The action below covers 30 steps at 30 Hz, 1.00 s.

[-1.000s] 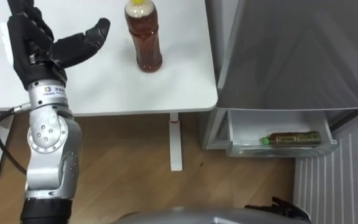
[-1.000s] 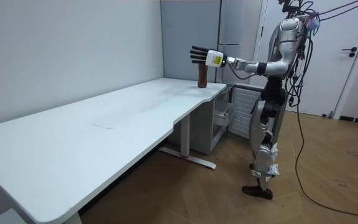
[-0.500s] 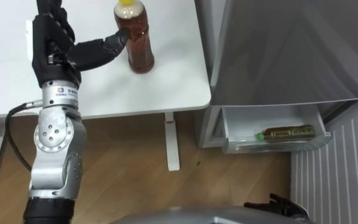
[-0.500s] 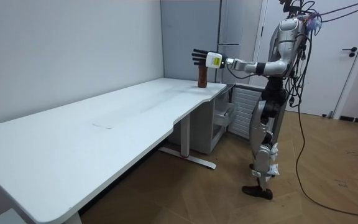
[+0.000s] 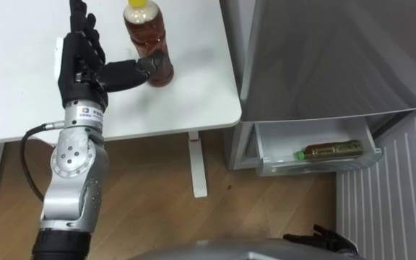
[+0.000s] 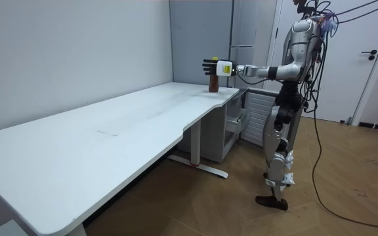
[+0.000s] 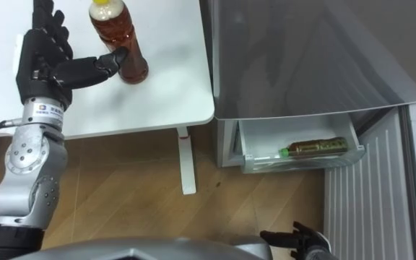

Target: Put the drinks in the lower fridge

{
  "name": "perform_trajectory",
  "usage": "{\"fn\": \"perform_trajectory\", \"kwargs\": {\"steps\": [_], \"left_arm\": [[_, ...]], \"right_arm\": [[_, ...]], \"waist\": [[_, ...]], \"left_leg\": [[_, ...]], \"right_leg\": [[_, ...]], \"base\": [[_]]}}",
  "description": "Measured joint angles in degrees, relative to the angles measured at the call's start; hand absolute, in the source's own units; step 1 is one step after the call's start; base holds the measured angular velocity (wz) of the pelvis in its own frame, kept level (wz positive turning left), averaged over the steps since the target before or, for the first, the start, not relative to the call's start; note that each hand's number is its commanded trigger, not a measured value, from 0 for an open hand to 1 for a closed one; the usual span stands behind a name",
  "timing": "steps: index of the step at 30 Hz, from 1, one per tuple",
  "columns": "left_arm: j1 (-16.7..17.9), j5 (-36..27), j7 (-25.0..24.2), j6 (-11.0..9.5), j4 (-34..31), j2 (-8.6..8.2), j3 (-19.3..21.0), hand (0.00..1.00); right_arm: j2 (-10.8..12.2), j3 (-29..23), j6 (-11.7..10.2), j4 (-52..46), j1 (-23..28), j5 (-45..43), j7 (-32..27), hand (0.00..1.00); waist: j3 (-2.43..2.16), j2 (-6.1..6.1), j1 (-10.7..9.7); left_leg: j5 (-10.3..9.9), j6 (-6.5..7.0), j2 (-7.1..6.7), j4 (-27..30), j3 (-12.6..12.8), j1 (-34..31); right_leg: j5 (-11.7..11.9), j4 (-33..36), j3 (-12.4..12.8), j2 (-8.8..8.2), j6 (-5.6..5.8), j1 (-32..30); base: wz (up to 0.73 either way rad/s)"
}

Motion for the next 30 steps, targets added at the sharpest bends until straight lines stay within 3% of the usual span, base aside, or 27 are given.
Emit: {"fn": "perform_trajectory", "kwargs": {"steps": [8,21,30], "left_arm": [[-0.4,-0.7,-0.1,0.0,1.0,0.0,0.0,0.0],[-7.2,-1.8,0.0,1.4,11.6,-0.09,1.2,0.0],[-11.6,-2.9,0.7,2.1,15.5,-0.06,1.8,0.0]], "right_arm": [[0.1,-0.1,0.0,0.1,0.0,0.0,-0.1,0.0],[0.3,-1.2,0.2,-0.1,0.6,-0.4,0.0,0.0],[0.3,-1.6,2.3,-1.5,0.5,-0.4,-0.2,0.0]], "waist": [[0.07,-0.16,-0.2],[0.06,-0.48,-0.6],[-0.1,-0.18,-1.5]], "left_leg": [[0.0,-0.01,0.05,0.0,0.0,0.1],[0.0,0.0,0.09,0.0,1.1,0.9],[0.0,-0.03,0.26,-0.1,1.6,1.1]], "right_leg": [[0.1,0.1,0.0,0.04,-0.1,-0.2],[0.1,0.2,1.7,0.11,-0.14,0.1],[0.2,0.5,2.4,0.31,-0.21,-0.3]], "base": [[0.0],[-0.05],[-0.02]]}}
